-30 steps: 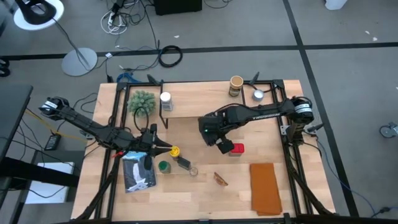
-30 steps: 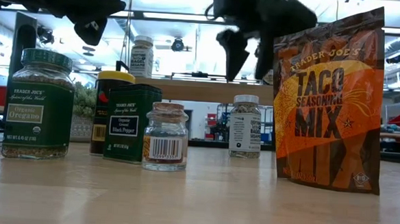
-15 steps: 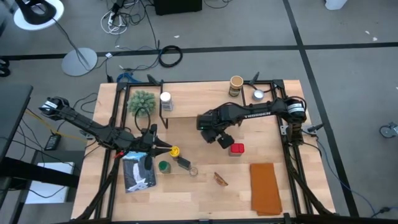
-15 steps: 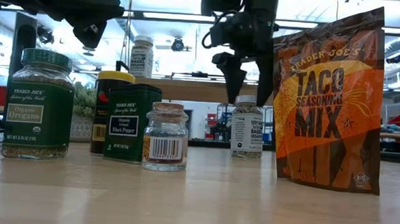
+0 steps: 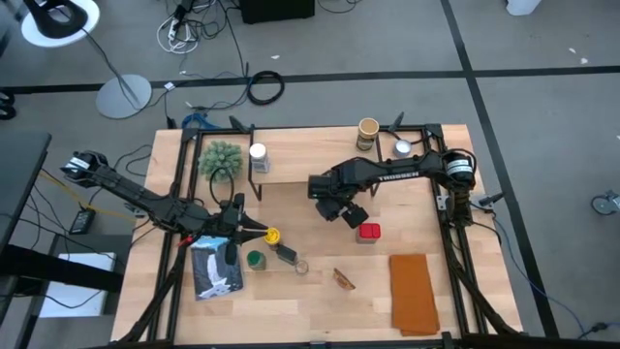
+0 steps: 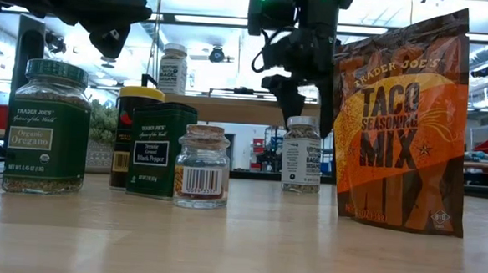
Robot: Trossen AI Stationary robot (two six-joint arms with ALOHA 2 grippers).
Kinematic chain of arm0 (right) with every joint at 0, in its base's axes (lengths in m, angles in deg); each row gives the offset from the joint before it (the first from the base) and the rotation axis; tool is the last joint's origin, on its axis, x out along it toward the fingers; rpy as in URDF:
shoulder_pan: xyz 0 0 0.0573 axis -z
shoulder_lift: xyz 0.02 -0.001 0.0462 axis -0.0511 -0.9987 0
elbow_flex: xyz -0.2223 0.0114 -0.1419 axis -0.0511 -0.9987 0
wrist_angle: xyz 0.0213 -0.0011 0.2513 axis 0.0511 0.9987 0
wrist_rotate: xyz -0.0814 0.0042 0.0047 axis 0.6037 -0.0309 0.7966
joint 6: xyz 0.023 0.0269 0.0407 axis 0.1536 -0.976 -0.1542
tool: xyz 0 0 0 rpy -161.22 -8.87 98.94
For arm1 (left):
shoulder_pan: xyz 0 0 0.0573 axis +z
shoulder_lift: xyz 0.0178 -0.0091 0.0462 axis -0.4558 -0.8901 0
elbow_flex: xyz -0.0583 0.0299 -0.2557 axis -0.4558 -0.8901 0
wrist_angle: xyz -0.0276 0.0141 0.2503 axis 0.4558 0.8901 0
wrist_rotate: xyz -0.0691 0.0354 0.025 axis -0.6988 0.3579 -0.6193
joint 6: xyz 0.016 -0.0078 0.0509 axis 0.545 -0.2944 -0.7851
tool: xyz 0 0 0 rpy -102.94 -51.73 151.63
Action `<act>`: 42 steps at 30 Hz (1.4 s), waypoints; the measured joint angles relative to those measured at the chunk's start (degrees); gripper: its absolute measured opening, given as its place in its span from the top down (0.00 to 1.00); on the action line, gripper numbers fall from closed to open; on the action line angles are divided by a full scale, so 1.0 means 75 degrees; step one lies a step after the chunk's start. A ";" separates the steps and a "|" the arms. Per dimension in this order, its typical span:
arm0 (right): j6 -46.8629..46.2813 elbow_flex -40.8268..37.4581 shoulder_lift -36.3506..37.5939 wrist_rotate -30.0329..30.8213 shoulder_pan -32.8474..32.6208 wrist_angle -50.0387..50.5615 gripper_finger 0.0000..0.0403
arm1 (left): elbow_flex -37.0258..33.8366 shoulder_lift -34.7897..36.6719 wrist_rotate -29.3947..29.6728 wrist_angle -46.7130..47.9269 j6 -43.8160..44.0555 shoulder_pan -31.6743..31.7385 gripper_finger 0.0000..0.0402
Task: Shelf spices
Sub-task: Put the white seasoning bottle on the shelf aligned with the other white seasoning bottle
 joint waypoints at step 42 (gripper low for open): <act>-0.0069 -0.0278 0.0006 -0.0079 -0.0315 -0.0436 0.52 | 0.0000 0.0003 0.0000 -0.0090 0.0000 0.0000 0.83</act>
